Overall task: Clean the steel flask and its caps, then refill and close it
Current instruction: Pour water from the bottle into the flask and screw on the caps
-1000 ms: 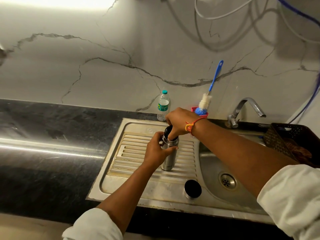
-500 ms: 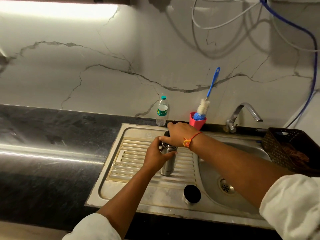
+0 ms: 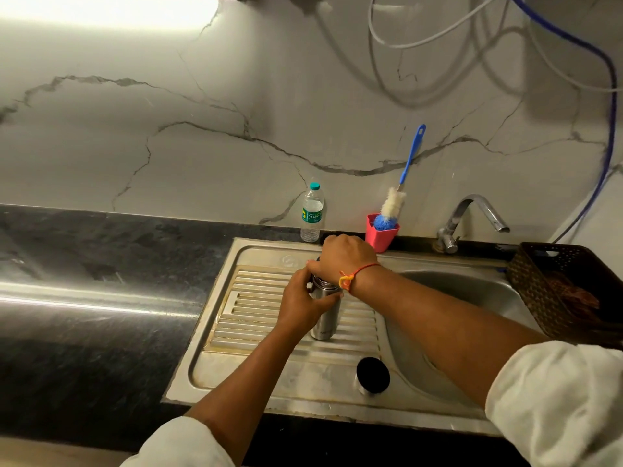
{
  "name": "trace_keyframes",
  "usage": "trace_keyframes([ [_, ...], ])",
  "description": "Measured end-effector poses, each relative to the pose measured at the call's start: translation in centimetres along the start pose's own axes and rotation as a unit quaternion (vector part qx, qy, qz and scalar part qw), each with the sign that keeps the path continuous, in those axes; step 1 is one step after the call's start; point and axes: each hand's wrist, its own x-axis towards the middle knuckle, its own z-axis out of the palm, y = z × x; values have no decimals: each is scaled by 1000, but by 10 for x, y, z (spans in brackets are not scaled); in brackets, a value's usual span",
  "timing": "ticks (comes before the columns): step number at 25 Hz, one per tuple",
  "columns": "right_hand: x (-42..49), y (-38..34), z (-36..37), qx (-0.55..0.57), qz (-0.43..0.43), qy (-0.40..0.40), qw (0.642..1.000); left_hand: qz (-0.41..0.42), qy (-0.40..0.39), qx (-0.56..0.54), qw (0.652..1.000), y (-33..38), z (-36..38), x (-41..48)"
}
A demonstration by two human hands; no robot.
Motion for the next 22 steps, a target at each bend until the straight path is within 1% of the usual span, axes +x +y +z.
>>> trace_keyframes([
  [1,2,0,2,7,13,0,1000,-5,-8,-3,1000,-1,0,1],
  [3,6,8,2,-3,-18,-26,1000,-16,-40,-17,999,-2,-4,2],
  [5,7,23,-5,-26,-103,-63,992,-21,-74,-31,997,-1,-8,5],
  [6,7,31,-9,-43,-158,-66,984,-23,-89,-35,995,1,-9,6],
  [9,9,46,-16,-92,-300,-24,949,-40,-141,-39,988,9,-14,11],
  [11,11,44,-13,-125,-349,-12,929,-44,-165,-46,984,10,-13,14],
  [12,11,41,-10,-126,-357,-9,926,-40,-167,-41,984,10,-12,15],
  [14,10,36,-6,-106,-333,4,937,-31,-147,-10,989,6,-6,15],
  [17,5,33,-6,-83,-249,22,965,-29,-77,26,996,4,5,9],
  [18,3,30,-5,-76,-203,23,976,-33,-57,23,998,7,9,6],
  [20,-4,20,2,-39,-85,32,995,-41,-34,21,998,11,15,2],
  [21,-6,13,6,-17,-28,37,999,-40,-28,30,998,13,18,1],
  [22,-7,8,9,-4,11,40,999,-39,-26,38,998,14,19,0],
])
